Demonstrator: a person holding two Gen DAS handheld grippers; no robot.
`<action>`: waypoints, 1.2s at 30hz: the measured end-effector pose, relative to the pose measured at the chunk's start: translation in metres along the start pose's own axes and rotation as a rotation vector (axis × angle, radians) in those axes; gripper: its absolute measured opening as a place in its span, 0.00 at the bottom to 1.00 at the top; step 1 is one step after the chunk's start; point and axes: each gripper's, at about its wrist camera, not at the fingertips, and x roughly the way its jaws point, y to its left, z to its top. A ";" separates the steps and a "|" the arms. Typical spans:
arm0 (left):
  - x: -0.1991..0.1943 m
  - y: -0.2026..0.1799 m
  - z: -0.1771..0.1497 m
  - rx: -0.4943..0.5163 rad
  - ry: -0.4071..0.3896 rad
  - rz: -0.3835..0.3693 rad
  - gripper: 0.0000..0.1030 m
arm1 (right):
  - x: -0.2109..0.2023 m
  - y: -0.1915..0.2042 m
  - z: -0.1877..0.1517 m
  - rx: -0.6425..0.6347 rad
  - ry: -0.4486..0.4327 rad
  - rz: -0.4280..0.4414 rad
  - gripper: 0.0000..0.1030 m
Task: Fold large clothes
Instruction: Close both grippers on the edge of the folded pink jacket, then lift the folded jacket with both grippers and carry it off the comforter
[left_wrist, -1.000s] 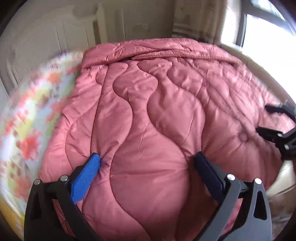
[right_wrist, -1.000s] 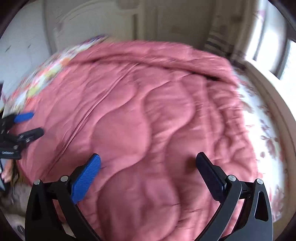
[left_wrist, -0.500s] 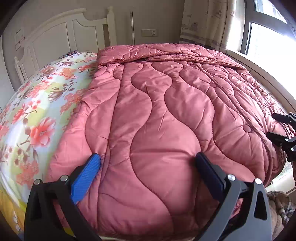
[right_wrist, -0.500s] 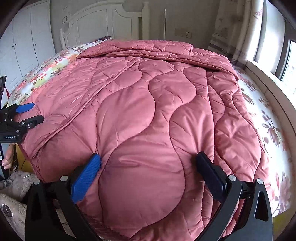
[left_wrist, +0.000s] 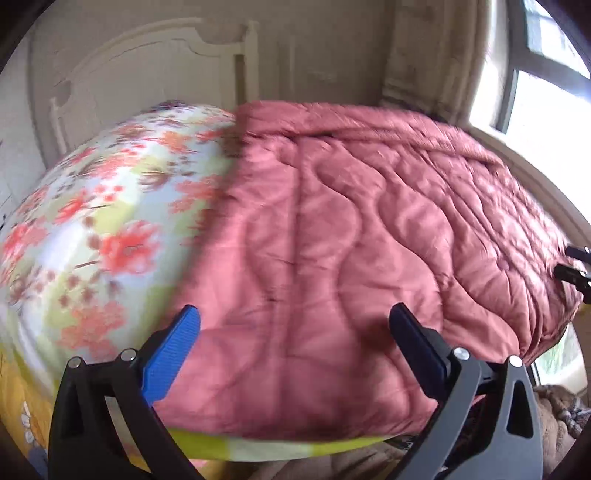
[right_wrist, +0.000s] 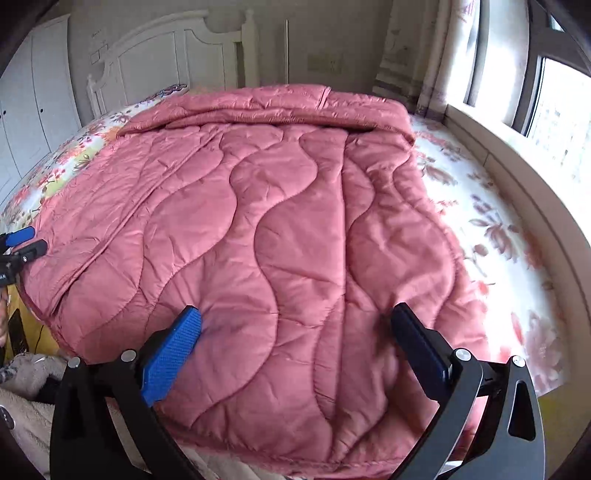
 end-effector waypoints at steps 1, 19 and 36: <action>-0.005 0.013 -0.001 -0.040 -0.009 -0.001 0.98 | -0.005 -0.004 -0.001 0.004 -0.008 -0.012 0.95; -0.004 0.046 -0.014 -0.139 0.027 -0.139 0.70 | -0.035 -0.088 -0.065 0.278 0.011 0.035 0.81; -0.022 0.051 -0.017 -0.148 0.007 -0.293 0.09 | -0.034 -0.081 -0.064 0.304 -0.039 0.186 0.16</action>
